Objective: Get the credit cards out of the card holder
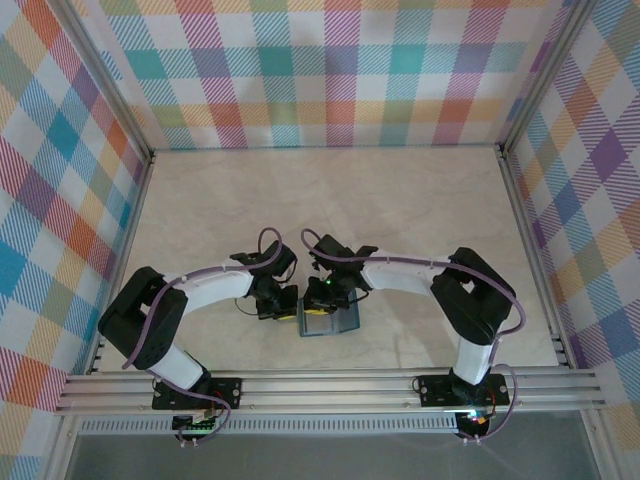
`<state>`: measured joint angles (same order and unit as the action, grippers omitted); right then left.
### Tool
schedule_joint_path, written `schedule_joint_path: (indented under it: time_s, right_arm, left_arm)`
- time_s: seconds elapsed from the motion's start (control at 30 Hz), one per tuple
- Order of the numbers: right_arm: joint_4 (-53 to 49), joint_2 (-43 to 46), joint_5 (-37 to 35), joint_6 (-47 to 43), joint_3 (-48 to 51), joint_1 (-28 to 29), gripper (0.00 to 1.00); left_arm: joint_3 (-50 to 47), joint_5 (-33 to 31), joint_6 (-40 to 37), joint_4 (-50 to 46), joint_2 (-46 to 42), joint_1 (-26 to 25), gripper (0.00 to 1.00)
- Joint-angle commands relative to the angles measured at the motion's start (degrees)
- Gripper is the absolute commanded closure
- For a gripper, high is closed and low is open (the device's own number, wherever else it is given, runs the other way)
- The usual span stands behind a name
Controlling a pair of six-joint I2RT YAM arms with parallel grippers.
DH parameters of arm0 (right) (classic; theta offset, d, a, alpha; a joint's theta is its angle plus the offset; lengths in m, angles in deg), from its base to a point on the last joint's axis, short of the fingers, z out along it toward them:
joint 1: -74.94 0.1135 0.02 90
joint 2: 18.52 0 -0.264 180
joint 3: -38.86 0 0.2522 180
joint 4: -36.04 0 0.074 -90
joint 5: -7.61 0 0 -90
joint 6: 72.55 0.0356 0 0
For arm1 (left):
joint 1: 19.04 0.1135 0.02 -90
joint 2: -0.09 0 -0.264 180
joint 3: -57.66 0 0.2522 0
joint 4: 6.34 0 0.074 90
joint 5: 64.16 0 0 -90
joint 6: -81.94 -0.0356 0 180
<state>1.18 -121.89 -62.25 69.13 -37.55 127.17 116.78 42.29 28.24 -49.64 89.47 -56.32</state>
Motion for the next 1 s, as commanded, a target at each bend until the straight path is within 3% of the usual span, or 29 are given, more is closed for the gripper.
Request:
schedule_joint_path:
  time_s: [0.0, 0.17, 0.33, 0.67, 0.97]
  right_arm:
    - [0.89, -2.21, 1.52, 0.64, -1.63, 0.44, 0.81]
    - [-0.55, -4.98, 1.26, -0.14, -2.53, 0.59, 0.8]
    - [-7.69, -5.01, -4.22, -1.74, -3.7, 1.02, 0.76]
    - [-19.75, -4.98, -13.04, -4.12, -7.66, 2.41, 0.63]
    - [-29.94, -6.97, -21.76, -5.97, -14.8, 5.04, 0.44]
  left_arm:
    - [-2.74, -0.1, -1.14, -0.55, -0.42, 0.53, 0.95]
    - [-2.8, -0.29, -1.71, -0.96, -0.53, 1.05, 0.95]
    - [-2.49, -0.54, -1.86, -1.22, -0.27, 1.35, 0.95]
    - [-2.44, -0.74, -2.19, -1.62, -0.04, 1.58, 0.96]
    - [-2.15, -0.8, -2.24, -1.75, -0.26, 1.68, 0.96]
